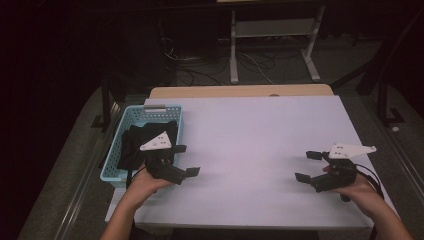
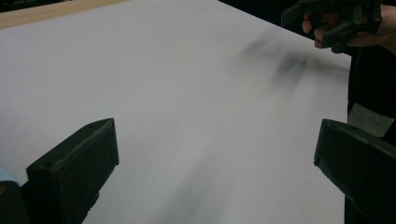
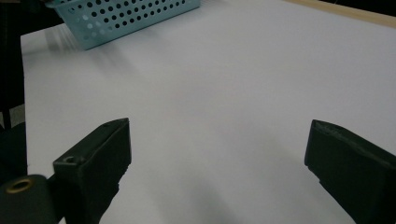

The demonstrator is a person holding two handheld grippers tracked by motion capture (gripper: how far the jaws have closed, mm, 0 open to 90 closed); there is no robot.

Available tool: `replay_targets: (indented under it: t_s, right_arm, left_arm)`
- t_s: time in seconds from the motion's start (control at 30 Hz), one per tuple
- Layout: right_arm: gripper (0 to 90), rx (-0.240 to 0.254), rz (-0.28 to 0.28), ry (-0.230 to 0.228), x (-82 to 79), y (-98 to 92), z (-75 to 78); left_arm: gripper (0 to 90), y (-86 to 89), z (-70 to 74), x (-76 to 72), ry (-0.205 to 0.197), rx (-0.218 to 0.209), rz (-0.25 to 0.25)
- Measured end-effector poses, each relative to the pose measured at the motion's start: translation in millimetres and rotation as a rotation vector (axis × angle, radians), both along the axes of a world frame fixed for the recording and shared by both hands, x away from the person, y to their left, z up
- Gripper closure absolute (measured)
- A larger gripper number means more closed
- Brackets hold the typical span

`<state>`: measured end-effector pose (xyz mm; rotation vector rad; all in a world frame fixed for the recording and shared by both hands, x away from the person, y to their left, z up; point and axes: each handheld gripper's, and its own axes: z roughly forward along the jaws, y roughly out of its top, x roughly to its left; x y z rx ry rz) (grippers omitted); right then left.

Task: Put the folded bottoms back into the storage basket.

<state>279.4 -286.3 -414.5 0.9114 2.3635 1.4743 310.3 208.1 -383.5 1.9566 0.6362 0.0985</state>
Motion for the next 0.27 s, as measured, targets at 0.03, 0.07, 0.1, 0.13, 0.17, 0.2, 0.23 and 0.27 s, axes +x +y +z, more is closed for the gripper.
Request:
replay_targets:
  t_s: [0.03,0.07,0.1,0.13,0.17,0.2,0.23,0.27]
  right_arm:
    - [7.2,-0.003,-0.004,0.005,-1.1,-2.0,-1.9]
    - [7.2,-0.005,-0.007,0.007,-1.5,-2.8,-2.9]
    - [7.2,-0.012,-0.008,0.008,-1.4,-3.9,-3.8]
    - [7.2,-0.013,-0.01,0.008,-1.2,-4.2,-3.8]
    - [7.2,-0.007,-0.012,0.009,-0.9,-4.4,-3.3]
    - [7.2,-0.004,-0.012,0.008,-0.8,-4.5,-2.9]
    - [7.2,-0.001,-0.013,0.006,-1.0,-4.6,-2.4]
    - [7.2,0.0,-0.013,0.003,-1.0,-4.7,-2.2]
  left_arm:
    - [0.0,0.0,0.0,0.0,0.0,0.0,0.0]
    - [0.0,0.1,0.0,0.1,0.003,-0.001,0.001]
    - [0.0,0.1,0.0,0.3,0.003,-0.001,0.001]
    - [0.0,0.2,0.1,0.4,0.004,-0.001,0.0]
    - [0.0,0.1,0.1,0.4,0.004,-0.001,0.0]
    - [0.0,0.1,0.1,0.4,0.004,0.0,0.001]
    - [0.0,0.1,0.2,0.4,0.004,0.0,0.0]
    - [0.0,0.0,0.6,0.4,0.0,0.002,0.0]
